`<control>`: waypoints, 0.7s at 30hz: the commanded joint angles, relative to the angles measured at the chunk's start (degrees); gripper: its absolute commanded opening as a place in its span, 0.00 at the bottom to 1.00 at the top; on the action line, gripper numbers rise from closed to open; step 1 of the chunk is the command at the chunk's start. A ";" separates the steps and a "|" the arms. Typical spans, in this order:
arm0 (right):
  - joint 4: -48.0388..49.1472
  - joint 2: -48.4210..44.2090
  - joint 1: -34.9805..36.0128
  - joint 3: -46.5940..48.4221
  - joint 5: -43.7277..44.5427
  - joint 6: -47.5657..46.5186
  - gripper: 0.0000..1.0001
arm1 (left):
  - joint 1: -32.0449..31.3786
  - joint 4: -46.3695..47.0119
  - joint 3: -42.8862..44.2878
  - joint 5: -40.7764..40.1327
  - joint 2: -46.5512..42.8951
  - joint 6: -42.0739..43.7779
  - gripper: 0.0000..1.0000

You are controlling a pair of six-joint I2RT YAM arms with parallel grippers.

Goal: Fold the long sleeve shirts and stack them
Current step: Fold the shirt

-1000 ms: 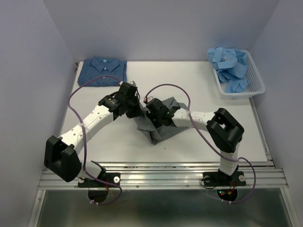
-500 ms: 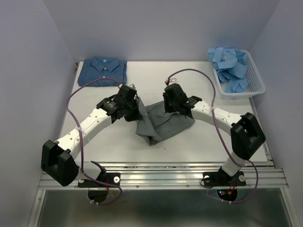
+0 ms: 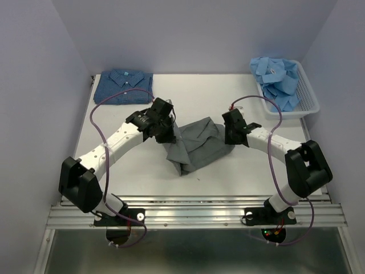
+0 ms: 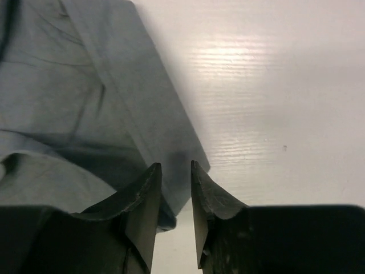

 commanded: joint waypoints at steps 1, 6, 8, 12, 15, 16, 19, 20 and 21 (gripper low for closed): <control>0.05 -0.59 -2.38 -2.30 0.32 2.26 0.32 | -1.67 -0.34 5.14 0.49 2.95 2.46 0.00; 2.24 2.21 -3.79 -3.97 -3.72 2.26 0.28 | -2.72 0.01 10.85 1.46 9.01 3.17 0.00; 4.53 3.53 -4.32 -4.50 -5.93 2.00 0.27 | -3.51 0.27 12.88 2.07 10.87 3.69 0.00; 6.56 7.58 -4.32 -4.60 -9.88 0.59 0.24 | -5.27 0.28 19.72 3.56 17.01 4.75 0.00; 6.90 8.64 -4.32 -4.50 -12.07 0.24 0.21 | -6.50 -0.60 24.91 3.74 20.36 5.63 0.00; 7.43 8.38 -4.32 -5.03 -12.34 0.33 0.21 | -6.68 -0.69 26.05 4.00 22.46 5.71 0.00; 7.35 8.03 -4.32 -5.29 -13.48 -0.02 0.21 | -7.47 -0.87 32.11 5.24 26.69 6.15 0.00; 7.26 7.94 -4.32 -5.30 -13.48 -0.02 0.21 | -7.56 -0.87 32.13 5.50 27.65 6.33 0.00; 7.35 7.76 -4.32 -5.56 -14.18 -0.11 0.21 | -7.82 -0.95 34.22 6.02 29.58 6.51 0.00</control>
